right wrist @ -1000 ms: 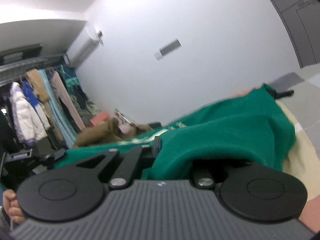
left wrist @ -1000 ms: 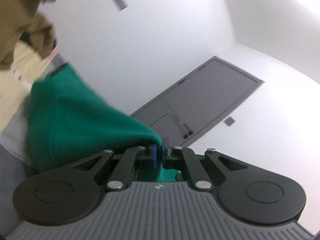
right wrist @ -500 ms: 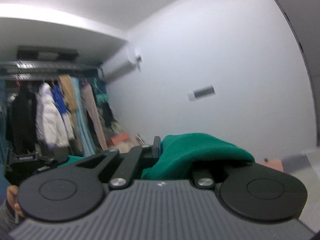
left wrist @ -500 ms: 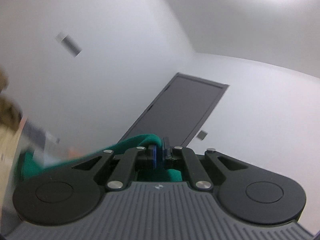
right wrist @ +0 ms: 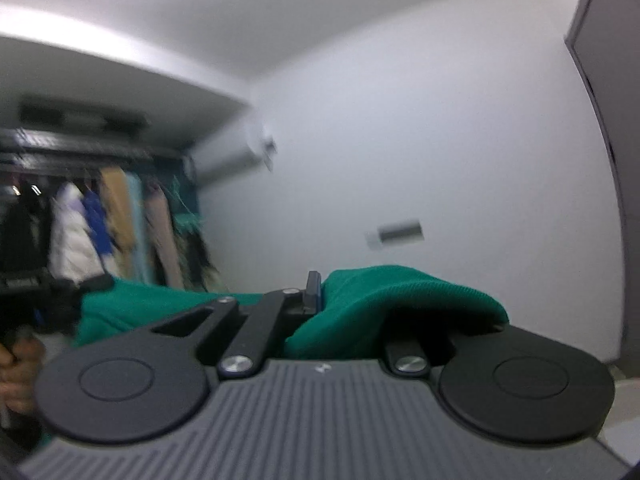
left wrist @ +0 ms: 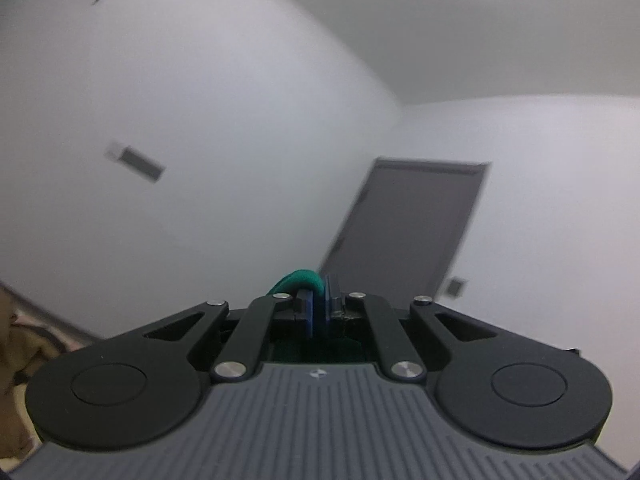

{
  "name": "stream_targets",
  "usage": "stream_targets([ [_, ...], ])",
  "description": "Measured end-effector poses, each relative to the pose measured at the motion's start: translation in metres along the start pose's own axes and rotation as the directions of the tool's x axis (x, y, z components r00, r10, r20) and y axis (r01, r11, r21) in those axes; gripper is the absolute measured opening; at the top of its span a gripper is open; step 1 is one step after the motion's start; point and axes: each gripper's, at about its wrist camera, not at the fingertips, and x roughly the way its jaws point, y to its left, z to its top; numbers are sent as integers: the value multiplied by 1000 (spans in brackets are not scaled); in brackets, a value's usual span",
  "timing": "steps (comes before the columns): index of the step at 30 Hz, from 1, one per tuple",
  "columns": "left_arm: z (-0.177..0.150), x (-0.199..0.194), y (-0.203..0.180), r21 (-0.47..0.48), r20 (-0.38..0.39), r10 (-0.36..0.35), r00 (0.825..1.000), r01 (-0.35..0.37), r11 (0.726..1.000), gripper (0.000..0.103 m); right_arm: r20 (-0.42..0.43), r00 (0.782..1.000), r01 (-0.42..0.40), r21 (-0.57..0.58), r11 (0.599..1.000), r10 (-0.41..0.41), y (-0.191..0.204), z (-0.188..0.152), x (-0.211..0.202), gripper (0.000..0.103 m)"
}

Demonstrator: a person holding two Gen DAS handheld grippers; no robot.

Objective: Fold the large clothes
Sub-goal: 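Lift the hoodie with both grippers and shake it out in the air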

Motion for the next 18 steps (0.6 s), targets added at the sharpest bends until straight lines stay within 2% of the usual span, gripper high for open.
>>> stream_targets([
  [3,-37,43,39,2,-47,85,995,-85,996,6,-84,995,55,0,998,-55,-30,-42,44,10],
  [6,-81,96,89,1,-110,162,981,-163,987,6,-121,988,101,18,995,-98,-61,-88,82,10],
  [10,-143,174,166,1,-218,259,941,-266,964,6,-199,967,172,39,984,-161,-111,-159,144,10],
  [15,-228,262,256,6,-331,304,893,-320,947,6,-299,924,263,38,964,-240,-163,-257,227,10],
  [18,-278,296,304,34,-396,319,861,-333,942,6,-356,894,307,39,951,-273,-192,-312,264,10],
])
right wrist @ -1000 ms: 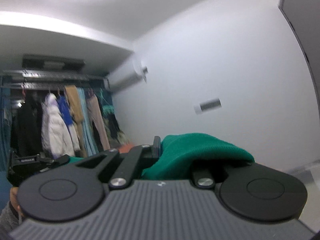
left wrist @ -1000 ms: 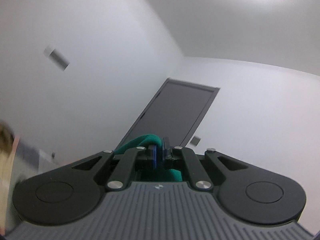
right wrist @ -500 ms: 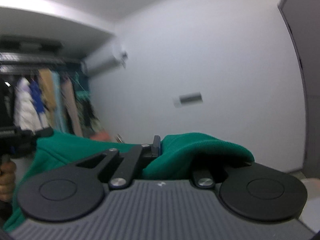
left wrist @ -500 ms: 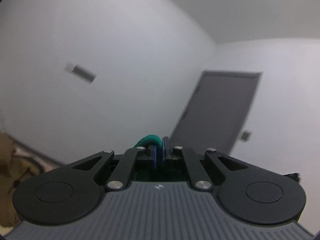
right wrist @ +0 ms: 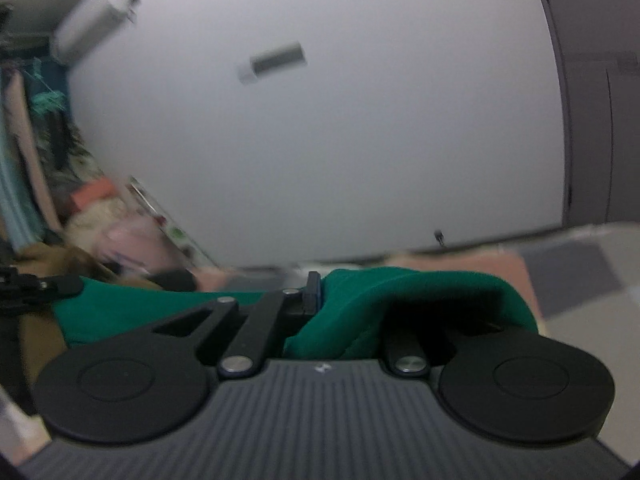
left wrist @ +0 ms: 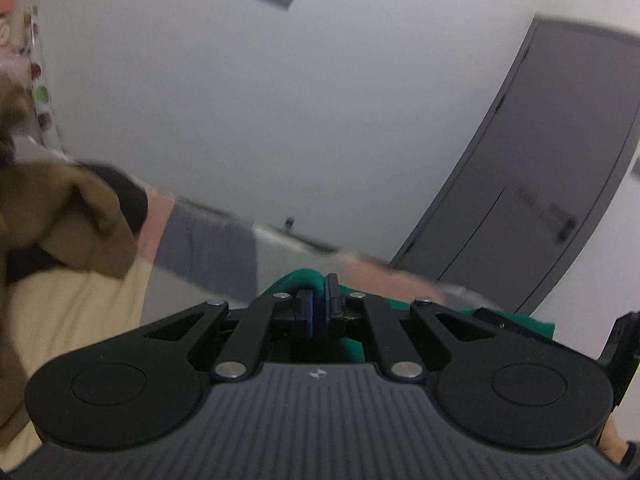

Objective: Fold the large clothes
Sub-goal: 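Lift the hoodie with both grippers and shake it out in the air, then lower the hoodie onto the bed and open both grippers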

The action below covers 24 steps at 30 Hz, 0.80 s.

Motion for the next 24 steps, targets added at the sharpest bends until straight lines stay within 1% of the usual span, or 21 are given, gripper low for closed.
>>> stream_targets([
  [1,-6,21,6,6,-17,7,1000,-7,1000,6,-20,1000,15,-5,1000,-15,-7,-13,19,10],
  [4,-24,76,29,4,-73,27,997,-26,1000,6,-68,997,43,-19,999,-44,-21,-42,59,10],
  [7,-35,116,49,-1,-123,59,991,-60,998,6,-104,992,64,-42,997,-68,-30,-64,88,11],
  [8,-38,127,54,-6,-138,64,988,-65,998,6,-115,991,69,-45,997,-74,-29,-66,95,11],
  [13,-53,162,67,0,-198,94,976,-95,995,6,-192,978,82,9,997,-79,-40,-80,116,12],
  [14,-53,155,62,7,-195,98,976,-98,995,6,-202,976,84,12,996,-80,-41,-80,117,13],
  [16,-52,152,58,14,-200,109,974,-108,994,12,-198,977,81,19,996,-76,-46,-80,107,14],
  [17,-52,151,57,15,-212,114,971,-113,993,23,-196,978,81,21,997,-75,-47,-77,106,16],
  [18,-50,147,55,13,-223,120,967,-120,993,40,-194,978,86,20,996,-81,-48,-75,100,28],
  [19,-47,138,52,7,-231,114,966,-116,993,48,-193,977,93,16,996,-88,-48,-73,92,35],
  [20,-45,128,51,-7,-227,102,969,-106,994,58,-192,977,93,15,996,-89,-50,-72,93,46],
  [21,-43,115,49,-15,-214,102,972,-108,994,60,-185,980,83,18,996,-78,-48,-69,86,49],
  [24,-42,80,36,20,-198,130,972,-129,991,60,-168,983,81,29,996,-75,-40,-61,61,50],
])
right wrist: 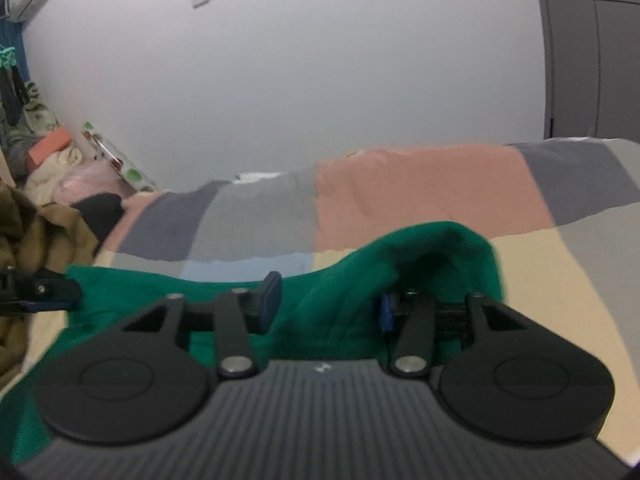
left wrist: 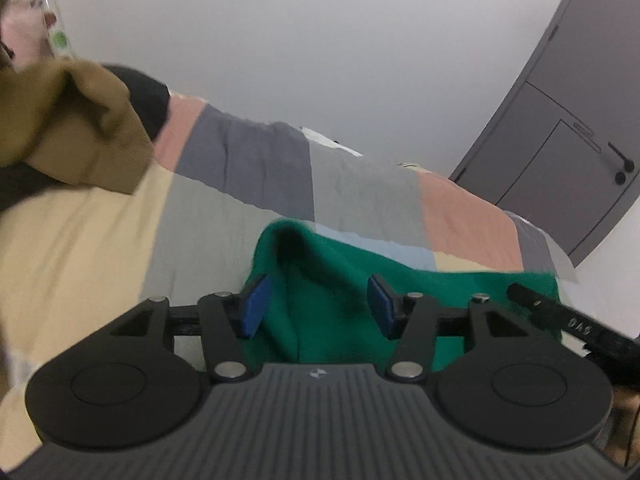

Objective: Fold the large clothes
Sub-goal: 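Lower the hoodie onto the bed and open both grippers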

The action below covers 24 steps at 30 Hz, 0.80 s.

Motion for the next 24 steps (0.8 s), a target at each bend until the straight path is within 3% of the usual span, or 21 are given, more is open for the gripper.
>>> stream_targets([
  [6,-35,-87,-31,39,27,9,1000,-10,999,60,63,998,8,-2,1000,-8,15,-6,-84,50],
  [10,-76,-142,-49,49,16,1,1000,-2,999,60,68,998,12,9,1000,-12,26,-24,-147,50],
  [18,-174,-220,-77,57,-42,-28,999,30,998,60,28,1000,-4,42,999,3,43,-97,-259,50],
  [24,-233,-252,-90,45,-73,-77,994,81,996,60,-28,1000,-10,94,996,13,39,-147,-304,53],
])
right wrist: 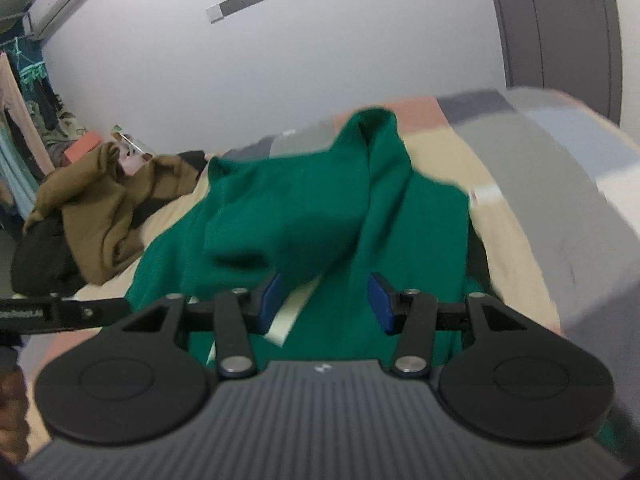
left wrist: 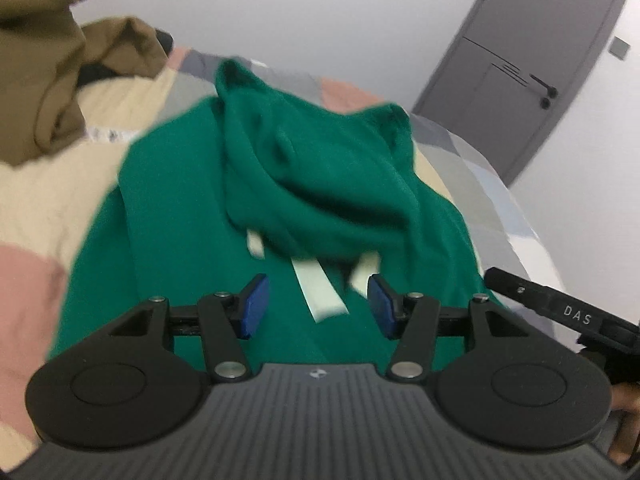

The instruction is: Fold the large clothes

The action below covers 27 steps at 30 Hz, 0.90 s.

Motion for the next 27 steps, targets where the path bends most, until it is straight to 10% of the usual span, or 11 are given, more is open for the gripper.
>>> stream_targets([
  [2,-18,-2,-1,-10,-14,-14,1000,14,1000,60,-9,1000,-5,43,999,5,-8,-17,-8,71],
  [11,-50,-32,9,-49,12,72,997,-71,996,66,-156,988,49,235,971,-12,-29,-63,-2,74],
  [17,-49,-41,49,-242,-3,170,985,-165,956,71,-216,943,-127,471,873,254,-46,-79,27,74],
  [23,-55,-28,73,-389,-81,50,996,-77,918,72,-103,896,-334,487,807,432,-27,-75,24,74],
  [27,-61,-13,66,-390,-103,-85,991,38,920,74,-160,901,-273,512,814,402,-26,-80,37,59],
])
